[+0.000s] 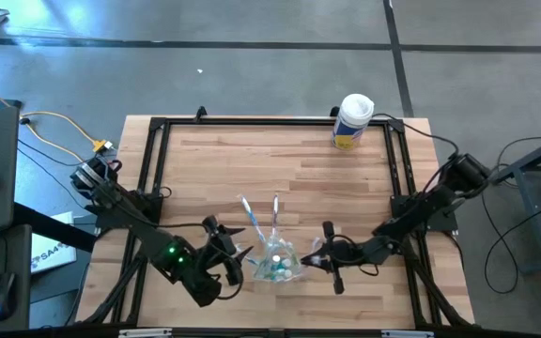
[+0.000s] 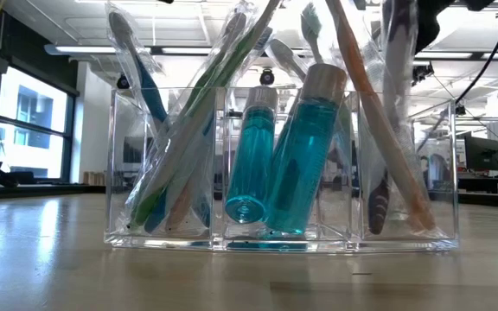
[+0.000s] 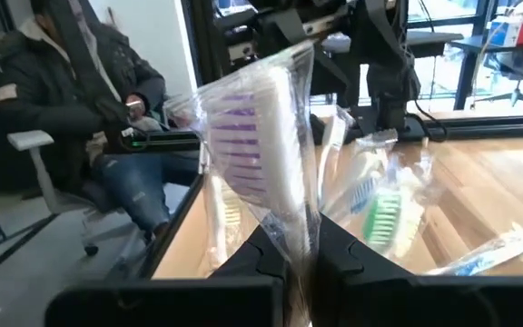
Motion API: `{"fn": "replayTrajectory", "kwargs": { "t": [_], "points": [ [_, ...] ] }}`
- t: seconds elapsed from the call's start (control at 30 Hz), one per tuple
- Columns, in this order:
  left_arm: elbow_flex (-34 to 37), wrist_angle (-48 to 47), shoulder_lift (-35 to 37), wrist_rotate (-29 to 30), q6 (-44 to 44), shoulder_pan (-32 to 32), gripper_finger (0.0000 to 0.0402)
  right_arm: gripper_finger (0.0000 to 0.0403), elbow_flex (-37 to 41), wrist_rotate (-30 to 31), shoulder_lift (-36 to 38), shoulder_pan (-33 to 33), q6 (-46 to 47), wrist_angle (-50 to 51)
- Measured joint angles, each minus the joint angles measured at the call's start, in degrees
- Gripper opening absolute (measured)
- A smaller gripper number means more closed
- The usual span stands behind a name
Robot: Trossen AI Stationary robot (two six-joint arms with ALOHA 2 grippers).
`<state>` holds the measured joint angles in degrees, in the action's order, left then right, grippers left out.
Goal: Pick & Place toothbrushing station
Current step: Put the purple toothbrush into the transparent organizer
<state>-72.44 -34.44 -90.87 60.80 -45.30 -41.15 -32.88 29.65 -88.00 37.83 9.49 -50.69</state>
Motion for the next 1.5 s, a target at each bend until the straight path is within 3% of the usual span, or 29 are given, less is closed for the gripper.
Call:
{"fn": "replayTrajectory", "kwargs": {
  "t": [0.53, 1.13, 1.5],
  "points": [
    [0.0, 0.0, 0.0, 0.0, 0.2, -0.1, 0.0243, 0.0007, -0.1, -4.4, -6.5, -3.2, 4.2, -2.8],
    [0.0, 0.0, 0.0, 0.0, 0.2, -0.1, 0.0243, 0.0115, 0.0, -5.6, -6.5, -3.1, 5.9, -0.4],
    [0.0, 0.0, 0.0, -0.5, 0.2, -0.1, 0.0243, 0.0144, 0.0, -5.6, -5.6, -3.1, 5.3, -0.5]
  ]
}}
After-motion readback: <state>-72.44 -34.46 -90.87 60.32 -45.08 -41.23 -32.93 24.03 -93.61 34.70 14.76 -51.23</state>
